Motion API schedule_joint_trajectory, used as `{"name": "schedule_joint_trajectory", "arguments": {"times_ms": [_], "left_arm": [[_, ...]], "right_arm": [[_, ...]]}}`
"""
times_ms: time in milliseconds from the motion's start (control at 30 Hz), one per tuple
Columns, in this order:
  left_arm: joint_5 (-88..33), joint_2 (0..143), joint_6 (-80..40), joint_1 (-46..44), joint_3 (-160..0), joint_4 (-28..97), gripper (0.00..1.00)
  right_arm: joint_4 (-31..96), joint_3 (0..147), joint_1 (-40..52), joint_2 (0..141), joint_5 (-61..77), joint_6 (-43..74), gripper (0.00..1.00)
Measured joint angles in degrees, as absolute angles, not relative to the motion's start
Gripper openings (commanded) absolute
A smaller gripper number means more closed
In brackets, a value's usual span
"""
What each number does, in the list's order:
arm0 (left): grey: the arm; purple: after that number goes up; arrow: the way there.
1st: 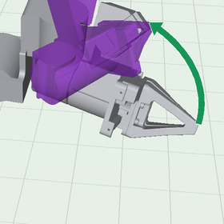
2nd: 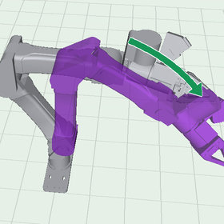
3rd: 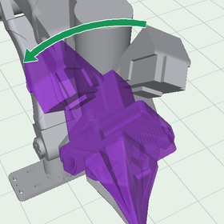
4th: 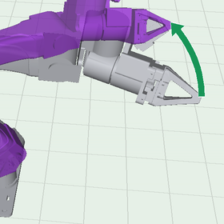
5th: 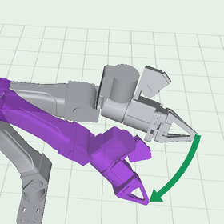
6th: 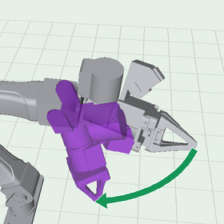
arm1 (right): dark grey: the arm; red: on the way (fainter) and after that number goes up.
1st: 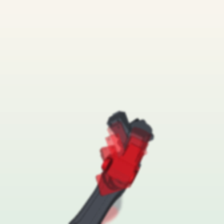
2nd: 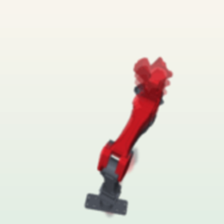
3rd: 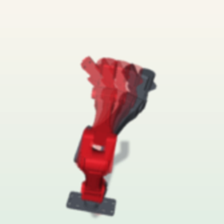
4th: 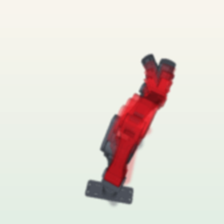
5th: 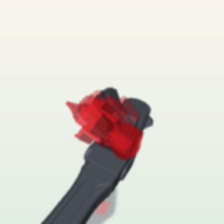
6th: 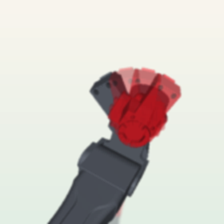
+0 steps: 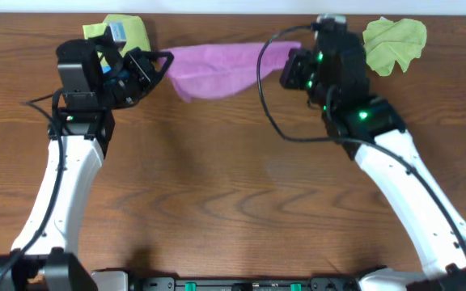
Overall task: Fold the cloth
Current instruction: 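Stretch the cloth between grippers and move it forward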
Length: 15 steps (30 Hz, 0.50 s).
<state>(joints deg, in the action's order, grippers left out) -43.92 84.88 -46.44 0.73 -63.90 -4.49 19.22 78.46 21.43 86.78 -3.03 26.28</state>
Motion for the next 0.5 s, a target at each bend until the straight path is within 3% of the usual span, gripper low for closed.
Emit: {"name": "schedule_joint_trajectory", "arguments": {"times_ms": [233, 500], "left_arm": [[-41.39, 91.18, -46.65, -0.1, -64.14, -15.79, 0.06], [-39.88, 102.54, -46.68, -1.34, -72.44, -16.88, 0.06]], "right_arm": [[11.44, 80.42, 21.56, 93.47, -3.05, 23.18, 0.02], [4.67, 80.42, 21.19, 100.16, -5.37, 21.19, 0.01]]}}
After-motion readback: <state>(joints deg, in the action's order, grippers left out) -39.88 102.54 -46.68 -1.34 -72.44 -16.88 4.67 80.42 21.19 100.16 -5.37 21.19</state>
